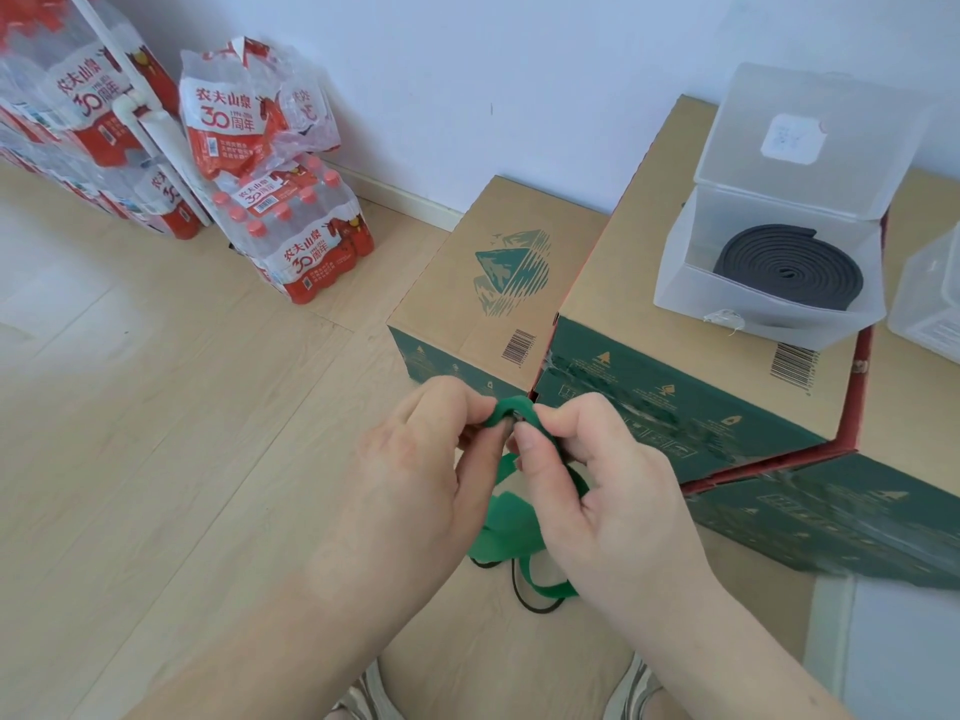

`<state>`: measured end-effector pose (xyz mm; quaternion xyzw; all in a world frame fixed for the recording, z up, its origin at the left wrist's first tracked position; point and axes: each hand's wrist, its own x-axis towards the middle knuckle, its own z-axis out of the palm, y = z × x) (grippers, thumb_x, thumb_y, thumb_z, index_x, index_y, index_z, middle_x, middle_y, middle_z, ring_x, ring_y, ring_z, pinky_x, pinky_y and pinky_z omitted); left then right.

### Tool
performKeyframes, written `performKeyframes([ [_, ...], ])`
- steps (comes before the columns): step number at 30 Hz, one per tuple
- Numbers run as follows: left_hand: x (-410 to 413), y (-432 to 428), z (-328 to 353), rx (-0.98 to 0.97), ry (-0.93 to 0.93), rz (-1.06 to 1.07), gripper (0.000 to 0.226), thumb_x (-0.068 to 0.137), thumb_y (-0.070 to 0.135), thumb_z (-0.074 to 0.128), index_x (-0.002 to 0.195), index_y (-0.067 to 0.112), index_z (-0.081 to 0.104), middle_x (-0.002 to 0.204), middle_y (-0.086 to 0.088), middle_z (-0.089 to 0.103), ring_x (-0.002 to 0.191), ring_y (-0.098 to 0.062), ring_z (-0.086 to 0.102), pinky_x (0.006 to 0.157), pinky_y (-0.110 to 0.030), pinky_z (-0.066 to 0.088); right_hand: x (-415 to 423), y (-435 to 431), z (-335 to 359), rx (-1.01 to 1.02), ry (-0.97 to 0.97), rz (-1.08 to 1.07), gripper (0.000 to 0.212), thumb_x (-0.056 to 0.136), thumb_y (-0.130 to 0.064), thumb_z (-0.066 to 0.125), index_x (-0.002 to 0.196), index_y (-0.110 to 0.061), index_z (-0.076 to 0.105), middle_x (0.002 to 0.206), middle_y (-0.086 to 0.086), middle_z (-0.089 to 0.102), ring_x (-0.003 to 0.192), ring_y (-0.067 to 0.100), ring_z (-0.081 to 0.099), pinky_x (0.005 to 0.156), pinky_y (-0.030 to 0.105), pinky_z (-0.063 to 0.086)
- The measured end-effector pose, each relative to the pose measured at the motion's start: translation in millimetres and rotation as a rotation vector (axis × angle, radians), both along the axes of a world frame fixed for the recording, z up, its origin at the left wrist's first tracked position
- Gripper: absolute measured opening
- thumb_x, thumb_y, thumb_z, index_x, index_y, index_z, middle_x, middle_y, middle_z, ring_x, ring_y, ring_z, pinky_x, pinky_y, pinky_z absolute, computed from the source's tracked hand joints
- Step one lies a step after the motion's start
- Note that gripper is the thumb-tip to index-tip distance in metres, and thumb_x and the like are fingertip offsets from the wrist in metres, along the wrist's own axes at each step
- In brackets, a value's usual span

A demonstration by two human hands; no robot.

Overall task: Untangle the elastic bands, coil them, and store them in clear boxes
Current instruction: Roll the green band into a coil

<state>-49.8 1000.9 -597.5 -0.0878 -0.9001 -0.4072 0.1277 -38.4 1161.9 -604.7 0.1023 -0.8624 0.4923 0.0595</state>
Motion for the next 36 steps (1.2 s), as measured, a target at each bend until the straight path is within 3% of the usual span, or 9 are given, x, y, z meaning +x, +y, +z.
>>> performKeyframes([
  [8,-1,-2,-7,0.131,-0.085,-0.008,0.009,0.093,0.019,0.072,0.088,0.015,0.065,0.077,0.006,0.071,0.068,-0.015,0.071,0.058,-0.042,0.056,-1,-1,-1,-0.028,-0.054,0.015,0.02,0.104,-0.038,0.053,0.089,-0.025,0.051,0.067,-0.002,0.061,0.058,0.021,0.055,0.053,0.045,0.045],
  [13,2,2,-11,0.186,-0.119,-0.041,0.007,0.092,0.023,0.072,0.089,0.024,0.066,0.079,0.008,0.072,0.073,-0.013,0.073,0.063,-0.043,0.061,-4,3,2,-0.046,-0.054,0.021,0.019,0.103,-0.028,0.059,0.086,-0.02,0.055,0.062,-0.006,0.052,0.052,0.016,0.044,0.048,0.025,0.035],
  [16,4,2,-13,0.165,-0.148,-0.046,0.023,0.093,0.012,0.073,0.094,0.033,0.064,0.083,0.011,0.073,0.076,-0.012,0.074,0.067,-0.042,0.062,-5,3,-1,-0.029,-0.033,-0.014,0.02,0.103,-0.029,0.059,0.086,-0.023,0.053,0.06,-0.005,0.052,0.052,0.018,0.045,0.048,0.036,0.04],
  [20,3,-1,-17,0.08,-0.076,-0.08,0.003,0.092,0.017,0.069,0.09,0.018,0.067,0.076,0.005,0.07,0.068,-0.018,0.069,0.06,-0.044,0.058,-8,5,-3,-0.051,-0.04,-0.015,0.017,0.102,-0.027,0.061,0.087,-0.023,0.055,0.063,-0.002,0.057,0.055,0.022,0.051,0.052,0.041,0.044],
  [23,0,-7,-16,-0.021,-0.019,-0.114,0.009,0.092,0.019,0.069,0.088,0.013,0.064,0.078,0.003,0.067,0.069,-0.02,0.066,0.06,-0.043,0.054,-9,8,-1,-0.037,-0.053,0.029,0.012,0.102,-0.022,0.062,0.09,-0.023,0.059,0.066,-0.003,0.06,0.057,0.021,0.054,0.054,0.041,0.046],
  [26,-5,-17,-10,-0.079,0.046,-0.201,0.012,0.094,0.016,0.072,0.1,0.013,0.062,0.096,0.003,0.065,0.084,-0.018,0.065,0.066,-0.038,0.053,-9,9,0,0.036,-0.045,0.07,0.01,0.103,-0.021,0.06,0.094,-0.025,0.062,0.065,-0.003,0.06,0.054,0.016,0.053,0.05,0.033,0.045],
  [29,-6,-20,-8,-0.096,0.086,-0.274,0.035,0.091,0.008,0.077,0.123,0.015,0.065,0.114,0.004,0.067,0.105,-0.01,0.065,0.08,-0.028,0.054,-10,8,1,0.057,-0.066,0.106,0.009,0.102,-0.023,0.056,0.098,-0.026,0.063,0.07,-0.003,0.064,0.064,0.021,0.062,0.058,0.039,0.05],
  [36,-5,-15,-7,-0.091,0.138,-0.242,0.029,0.097,-0.001,0.062,0.125,0.007,0.069,0.114,-0.002,0.068,0.102,-0.012,0.067,0.08,-0.026,0.054,-8,9,4,0.032,-0.109,0.107,0.007,0.104,-0.03,0.056,0.1,-0.027,0.06,0.071,-0.002,0.065,0.063,0.02,0.061,0.058,0.042,0.048],
])
